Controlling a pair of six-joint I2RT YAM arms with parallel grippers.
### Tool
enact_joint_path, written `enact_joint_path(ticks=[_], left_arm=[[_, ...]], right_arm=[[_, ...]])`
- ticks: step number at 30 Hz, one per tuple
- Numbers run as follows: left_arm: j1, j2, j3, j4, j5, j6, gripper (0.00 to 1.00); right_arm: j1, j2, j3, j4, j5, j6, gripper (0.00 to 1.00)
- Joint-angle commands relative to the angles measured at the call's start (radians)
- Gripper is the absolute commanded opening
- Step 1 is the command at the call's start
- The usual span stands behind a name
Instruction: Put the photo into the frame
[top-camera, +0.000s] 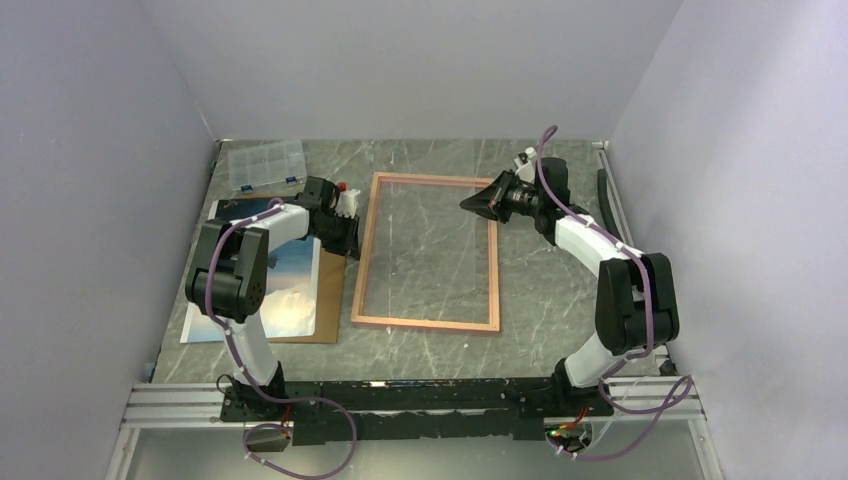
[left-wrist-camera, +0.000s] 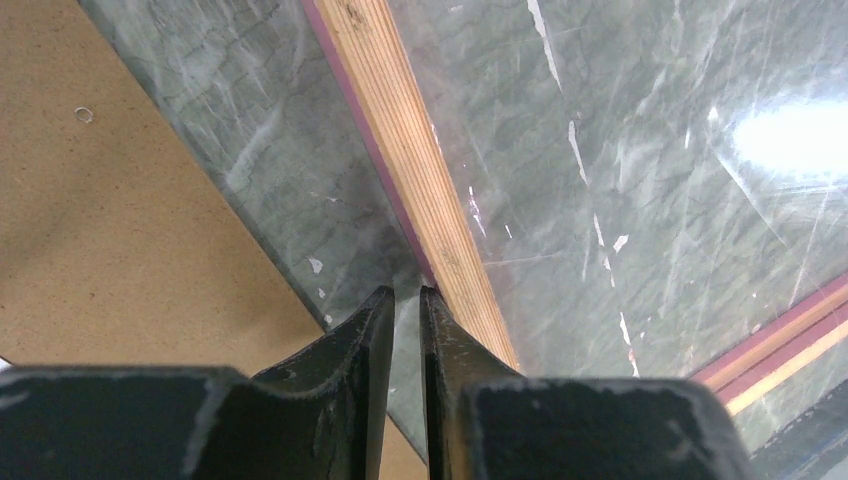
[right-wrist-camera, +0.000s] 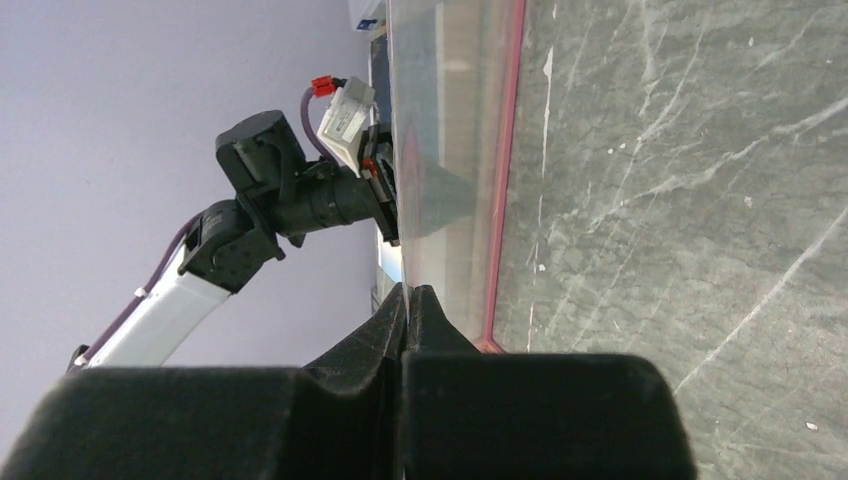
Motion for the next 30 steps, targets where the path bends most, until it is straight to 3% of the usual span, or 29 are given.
enact_joint_path(ticks=[1,21,30], left_arm=[[-0.016,0.014,0.027,0.023,0.032,-0.008,0.22],[-0.021,0.020,0.024,0.029,0.036,-0.009,0.22],[-0.021,0.011,0.022,0.027,0.032,-0.008,0.21]], right_arm=[[0.009,0.017,0.040,0.056,-0.043,-0.012,0.00],[0.031,0.023,-0.050,0.092,0.025,0.031,0.00],[0.029,0.010,-0.052,0.025,0.048,-0.034,0.00]])
